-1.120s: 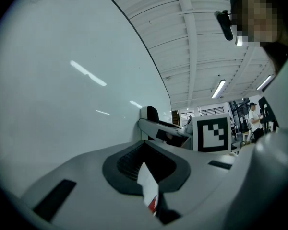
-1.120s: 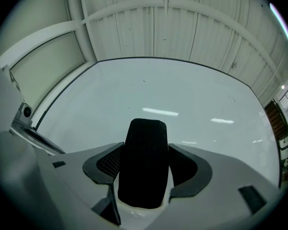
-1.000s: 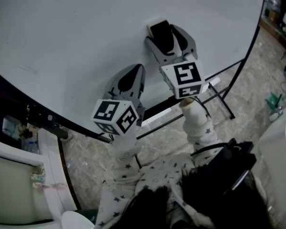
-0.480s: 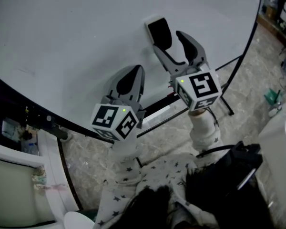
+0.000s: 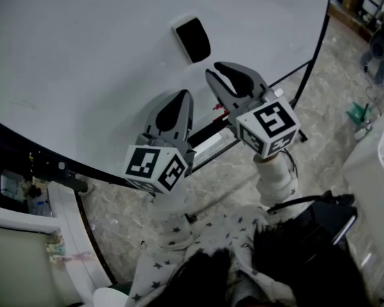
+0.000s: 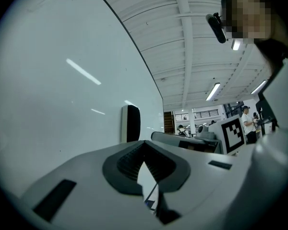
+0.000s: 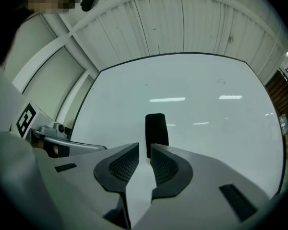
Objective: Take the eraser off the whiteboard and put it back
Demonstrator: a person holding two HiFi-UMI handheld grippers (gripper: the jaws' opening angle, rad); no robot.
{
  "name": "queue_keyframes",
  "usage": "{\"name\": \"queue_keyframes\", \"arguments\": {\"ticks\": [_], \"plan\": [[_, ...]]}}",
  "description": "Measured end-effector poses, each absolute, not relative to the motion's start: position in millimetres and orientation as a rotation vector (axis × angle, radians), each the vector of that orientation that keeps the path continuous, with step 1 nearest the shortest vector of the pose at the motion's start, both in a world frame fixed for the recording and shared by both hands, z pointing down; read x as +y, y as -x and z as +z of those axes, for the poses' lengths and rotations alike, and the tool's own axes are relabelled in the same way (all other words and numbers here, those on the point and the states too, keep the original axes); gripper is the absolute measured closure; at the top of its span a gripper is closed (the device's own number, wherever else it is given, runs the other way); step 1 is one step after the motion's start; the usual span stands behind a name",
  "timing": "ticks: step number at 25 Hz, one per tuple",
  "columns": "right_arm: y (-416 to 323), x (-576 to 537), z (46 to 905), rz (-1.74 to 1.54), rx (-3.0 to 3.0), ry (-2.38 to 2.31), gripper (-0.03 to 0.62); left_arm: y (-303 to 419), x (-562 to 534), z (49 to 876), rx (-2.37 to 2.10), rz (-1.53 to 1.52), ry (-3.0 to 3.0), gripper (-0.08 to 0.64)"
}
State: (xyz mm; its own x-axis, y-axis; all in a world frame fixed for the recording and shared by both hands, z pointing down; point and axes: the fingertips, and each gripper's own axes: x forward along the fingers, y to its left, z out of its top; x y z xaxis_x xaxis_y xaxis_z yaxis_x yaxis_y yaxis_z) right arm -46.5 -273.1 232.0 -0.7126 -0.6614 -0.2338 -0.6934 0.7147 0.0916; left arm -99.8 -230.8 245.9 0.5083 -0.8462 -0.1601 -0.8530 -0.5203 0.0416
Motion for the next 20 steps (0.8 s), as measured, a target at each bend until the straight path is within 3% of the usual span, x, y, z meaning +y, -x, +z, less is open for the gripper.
{"name": "queue_keyframes", "arguments": {"ticks": [3, 6, 20], "plan": [[47, -269, 243, 0.211, 2.772, 1.046, 0.564, 97, -230, 253, 1.517, 0.246, 2.705, 0.558], [47, -261, 255, 0.176, 2.819, 0.999, 0.584, 89, -226, 262, 1.520, 0.256, 2.736, 0.560], [27, -218, 301, -0.004, 2.926, 0.832, 0.584, 60, -194, 293, 1.524, 0.187, 2.761, 0.560]]}}
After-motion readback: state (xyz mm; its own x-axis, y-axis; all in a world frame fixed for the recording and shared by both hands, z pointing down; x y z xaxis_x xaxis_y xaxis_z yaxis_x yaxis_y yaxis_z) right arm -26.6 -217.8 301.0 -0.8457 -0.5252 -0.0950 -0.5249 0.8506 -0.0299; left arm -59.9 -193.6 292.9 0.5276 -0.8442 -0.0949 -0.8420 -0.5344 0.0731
